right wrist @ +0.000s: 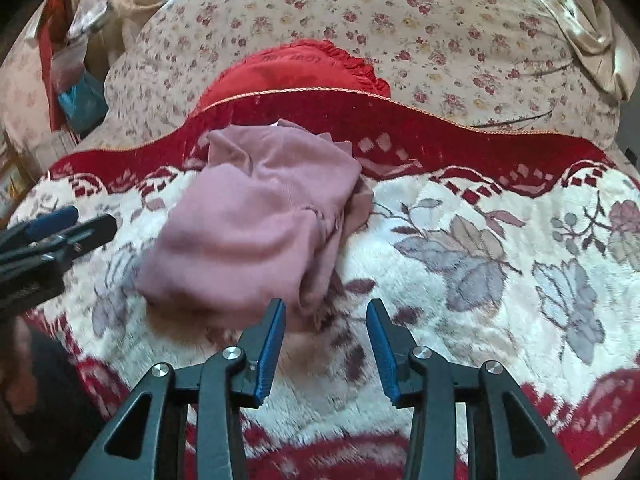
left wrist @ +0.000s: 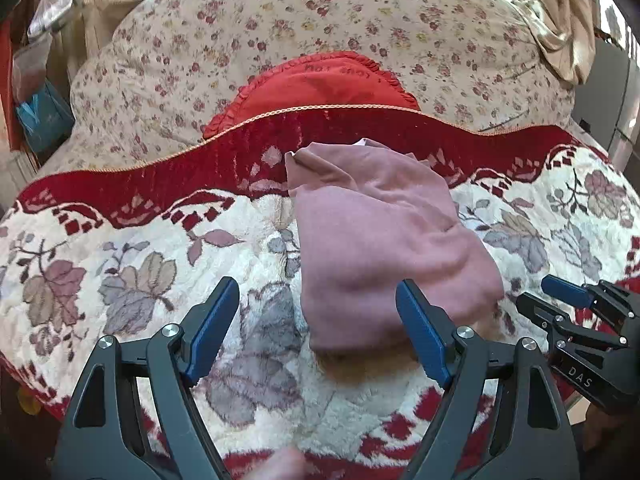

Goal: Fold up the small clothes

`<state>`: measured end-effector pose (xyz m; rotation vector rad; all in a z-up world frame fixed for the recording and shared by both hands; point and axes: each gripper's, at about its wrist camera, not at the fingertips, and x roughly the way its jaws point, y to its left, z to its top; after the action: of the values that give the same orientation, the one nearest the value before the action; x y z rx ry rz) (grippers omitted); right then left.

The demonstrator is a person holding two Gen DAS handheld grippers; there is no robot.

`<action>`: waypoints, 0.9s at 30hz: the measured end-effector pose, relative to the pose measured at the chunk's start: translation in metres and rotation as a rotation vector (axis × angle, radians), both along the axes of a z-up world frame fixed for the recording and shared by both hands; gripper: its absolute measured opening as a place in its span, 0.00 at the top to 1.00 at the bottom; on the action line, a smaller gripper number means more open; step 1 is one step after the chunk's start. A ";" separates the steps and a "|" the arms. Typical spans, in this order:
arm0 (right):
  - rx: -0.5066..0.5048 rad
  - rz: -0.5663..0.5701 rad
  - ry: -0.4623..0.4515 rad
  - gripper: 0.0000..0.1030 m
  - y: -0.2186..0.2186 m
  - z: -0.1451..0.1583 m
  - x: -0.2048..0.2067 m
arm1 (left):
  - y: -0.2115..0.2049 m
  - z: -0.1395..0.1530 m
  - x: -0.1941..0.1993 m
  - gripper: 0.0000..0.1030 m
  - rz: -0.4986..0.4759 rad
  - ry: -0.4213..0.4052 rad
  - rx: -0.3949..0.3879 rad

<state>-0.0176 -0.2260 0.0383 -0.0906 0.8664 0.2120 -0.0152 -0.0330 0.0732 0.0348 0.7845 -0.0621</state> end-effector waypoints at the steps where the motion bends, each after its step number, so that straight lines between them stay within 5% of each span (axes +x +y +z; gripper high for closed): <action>1: -0.005 -0.001 -0.006 0.61 0.000 0.000 -0.004 | -0.003 0.000 -0.003 0.21 0.002 -0.005 0.014; 8: -0.015 0.003 0.004 0.61 0.003 -0.006 -0.010 | -0.011 -0.006 -0.009 0.16 0.000 -0.013 0.060; 16: -0.043 0.033 -0.015 0.61 0.017 -0.005 -0.011 | -0.002 -0.009 -0.009 0.16 -0.032 0.001 -0.059; 27: -0.051 0.030 -0.033 0.61 0.019 -0.002 -0.009 | -0.007 -0.024 -0.008 0.16 -0.071 0.047 -0.077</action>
<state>-0.0269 -0.2070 0.0362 -0.1540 0.8382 0.2157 -0.0228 -0.0401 0.0491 -0.0116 0.8272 -0.1604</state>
